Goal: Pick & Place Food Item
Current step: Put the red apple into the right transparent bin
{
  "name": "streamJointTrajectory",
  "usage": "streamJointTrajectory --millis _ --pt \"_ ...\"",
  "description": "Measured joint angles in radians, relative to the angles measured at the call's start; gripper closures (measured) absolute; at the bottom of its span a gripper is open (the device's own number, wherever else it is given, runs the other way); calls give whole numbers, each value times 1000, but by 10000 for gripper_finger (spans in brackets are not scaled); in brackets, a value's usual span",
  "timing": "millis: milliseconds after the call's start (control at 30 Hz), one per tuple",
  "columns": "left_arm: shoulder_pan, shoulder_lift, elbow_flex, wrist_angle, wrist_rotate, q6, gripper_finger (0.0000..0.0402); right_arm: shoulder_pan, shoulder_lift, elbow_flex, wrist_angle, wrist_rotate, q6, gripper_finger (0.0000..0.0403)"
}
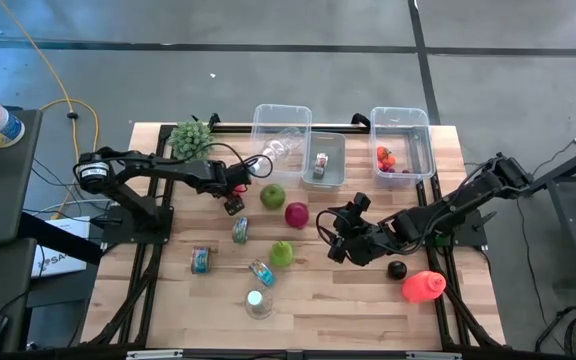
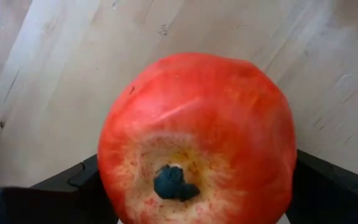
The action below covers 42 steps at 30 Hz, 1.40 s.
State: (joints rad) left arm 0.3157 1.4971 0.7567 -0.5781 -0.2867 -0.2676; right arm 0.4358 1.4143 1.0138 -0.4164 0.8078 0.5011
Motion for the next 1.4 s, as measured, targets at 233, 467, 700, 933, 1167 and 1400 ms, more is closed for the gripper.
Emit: streamJointTrajectory --millis 233,467,700,933,1167,1400 --pt "-15 -12 0 -69 -4 -11 82 0 0 0 0 0 -1 158" --pt "-95 -127 0 -176 -93 -61 84 0 0 0 1 0 -2 158" --pt "-208 -335 47 -275 -185 -127 84 0 0 0 11 0 -1 158" --pt "-364 -536 114 -257 -292 -153 85 0 0 0 31 -1 -1 158" --pt "-582 -608 116 115 -291 139 85 0 0 0 128 -67 -11 158" --pt "-770 -540 118 504 -379 584 85 13 0 0 401 -108 -137 158"
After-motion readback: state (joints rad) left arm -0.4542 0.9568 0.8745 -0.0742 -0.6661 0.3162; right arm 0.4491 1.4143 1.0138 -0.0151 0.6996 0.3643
